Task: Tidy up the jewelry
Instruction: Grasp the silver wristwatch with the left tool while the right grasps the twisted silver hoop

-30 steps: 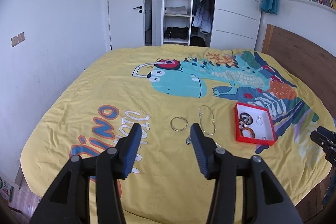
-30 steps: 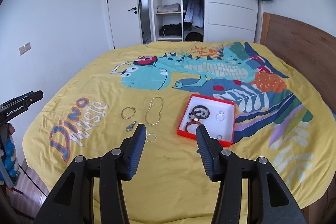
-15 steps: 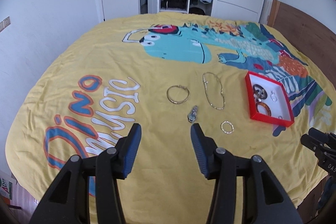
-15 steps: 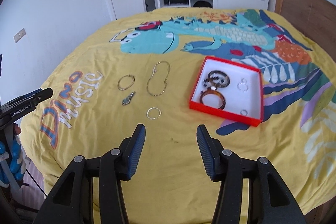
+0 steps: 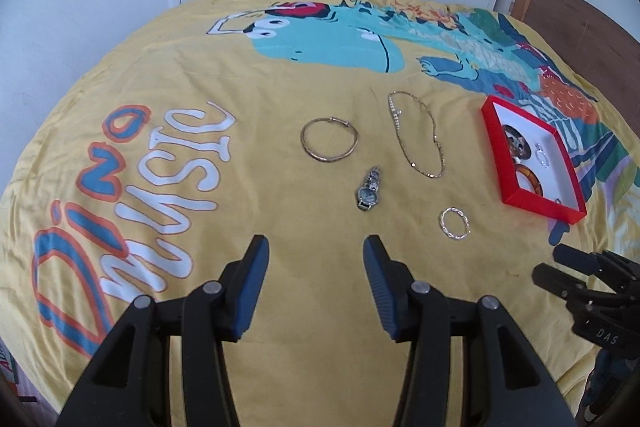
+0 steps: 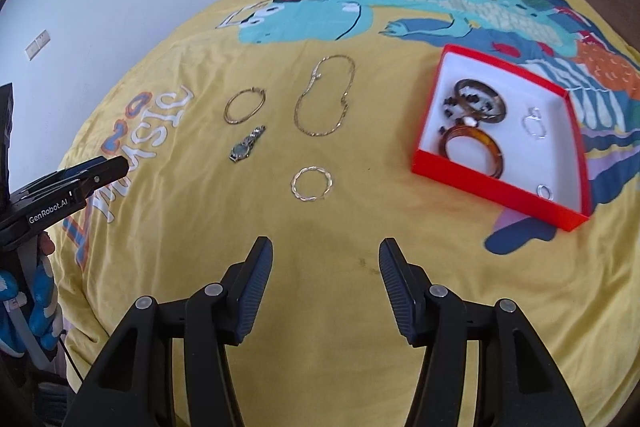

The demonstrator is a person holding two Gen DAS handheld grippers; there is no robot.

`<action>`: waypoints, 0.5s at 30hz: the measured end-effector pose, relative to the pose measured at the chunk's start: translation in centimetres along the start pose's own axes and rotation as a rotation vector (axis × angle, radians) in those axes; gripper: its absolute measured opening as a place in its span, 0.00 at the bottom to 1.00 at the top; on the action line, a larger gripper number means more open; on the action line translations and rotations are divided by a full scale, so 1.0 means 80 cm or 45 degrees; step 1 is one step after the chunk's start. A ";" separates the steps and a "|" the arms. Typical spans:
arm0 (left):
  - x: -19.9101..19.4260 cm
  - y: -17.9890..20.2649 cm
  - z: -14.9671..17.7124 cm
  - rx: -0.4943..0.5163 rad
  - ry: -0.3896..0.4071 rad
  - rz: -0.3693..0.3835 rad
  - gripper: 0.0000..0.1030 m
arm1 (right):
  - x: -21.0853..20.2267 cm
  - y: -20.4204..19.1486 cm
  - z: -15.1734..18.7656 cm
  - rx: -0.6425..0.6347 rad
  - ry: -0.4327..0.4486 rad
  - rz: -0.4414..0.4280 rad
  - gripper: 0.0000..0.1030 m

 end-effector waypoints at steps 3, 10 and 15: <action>0.024 0.008 -0.003 0.022 -0.030 0.013 0.46 | 0.025 -0.002 -0.004 -0.005 -0.030 -0.030 0.53; 0.079 0.023 -0.015 0.047 -0.094 0.056 0.47 | 0.073 -0.004 -0.017 -0.024 -0.079 -0.077 0.53; 0.116 0.036 -0.021 0.090 -0.139 0.084 0.47 | 0.103 -0.003 -0.023 -0.048 -0.108 -0.100 0.53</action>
Point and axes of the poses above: each gripper's, at about its wrist camera, not at the fingertips, and x roughly the way its jaws point, y to its right, z to its underside, the point moved 2 cm from there along x, roughly the way its jaws point, and after that the axes turned 3 degrees about z, right-handed, at the moved point
